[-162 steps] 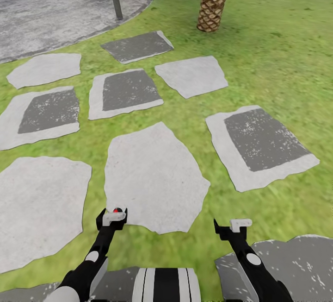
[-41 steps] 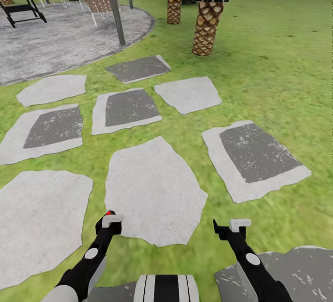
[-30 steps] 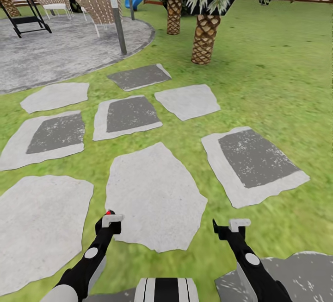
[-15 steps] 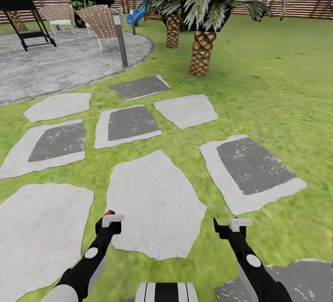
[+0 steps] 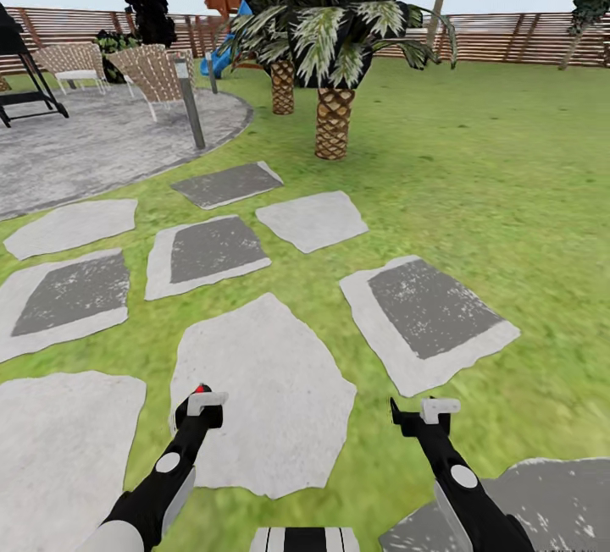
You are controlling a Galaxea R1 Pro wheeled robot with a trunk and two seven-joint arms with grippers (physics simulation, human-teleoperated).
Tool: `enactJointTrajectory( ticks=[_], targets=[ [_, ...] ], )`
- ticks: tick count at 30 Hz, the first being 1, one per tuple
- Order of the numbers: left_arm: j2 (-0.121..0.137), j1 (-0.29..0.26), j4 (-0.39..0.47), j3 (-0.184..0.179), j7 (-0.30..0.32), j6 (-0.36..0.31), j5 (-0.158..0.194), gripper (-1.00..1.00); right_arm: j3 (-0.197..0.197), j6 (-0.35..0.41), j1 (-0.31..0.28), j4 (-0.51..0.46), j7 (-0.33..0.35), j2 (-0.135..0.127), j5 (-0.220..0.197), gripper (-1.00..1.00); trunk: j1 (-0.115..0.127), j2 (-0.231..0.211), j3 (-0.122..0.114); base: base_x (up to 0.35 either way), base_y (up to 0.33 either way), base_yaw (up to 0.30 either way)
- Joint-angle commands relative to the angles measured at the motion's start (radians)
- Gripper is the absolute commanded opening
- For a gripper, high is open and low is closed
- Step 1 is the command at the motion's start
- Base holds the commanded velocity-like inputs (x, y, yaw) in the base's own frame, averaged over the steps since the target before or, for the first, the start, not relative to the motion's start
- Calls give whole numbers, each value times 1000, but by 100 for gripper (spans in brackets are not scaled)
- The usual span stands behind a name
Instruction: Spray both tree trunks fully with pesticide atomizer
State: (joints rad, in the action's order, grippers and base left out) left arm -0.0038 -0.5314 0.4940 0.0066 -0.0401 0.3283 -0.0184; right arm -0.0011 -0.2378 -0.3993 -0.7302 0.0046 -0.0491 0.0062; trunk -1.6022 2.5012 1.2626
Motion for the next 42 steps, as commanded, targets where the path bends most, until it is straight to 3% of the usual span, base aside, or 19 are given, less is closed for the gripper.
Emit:
enactJointTrajectory(
  ticks=[1,5,18,23,29,36,42],
  targets=[
    [0,0,0,0,0,0,0,-100,0,0,0,0,0,0,0,100,0,0,-5,0,0,-266],
    [1,0,0,0,0,0,0,-100,0,0,0,0,0,0,0,100,2,-1,-24,0,0,-267],
    [-1,0,0,0,0,0,0,-100,0,0,0,0,1,0,-1,100,52,-92,-76,0,0,-267],
    [-1,4,6,-1,0,2,-1,-100,0,0,0,0,1,0,-1,100,52,-92,-80,0,0,-267],
    [-4,10,99,-2,0,0,-4,-100,0,0,0,0,1,0,-1,100,52,-92,-86,0,0,-267],
    [-2,11,105,1,0,-2,-7,-100,0,0,-1,1,1,0,0,100,52,-92,-91,0,-161,-271],
    [3,5,98,84,-4,-100,2,-100,0,0,0,0,1,0,-1,100,52,-92,-95,0,-270,-279]
  ],
)
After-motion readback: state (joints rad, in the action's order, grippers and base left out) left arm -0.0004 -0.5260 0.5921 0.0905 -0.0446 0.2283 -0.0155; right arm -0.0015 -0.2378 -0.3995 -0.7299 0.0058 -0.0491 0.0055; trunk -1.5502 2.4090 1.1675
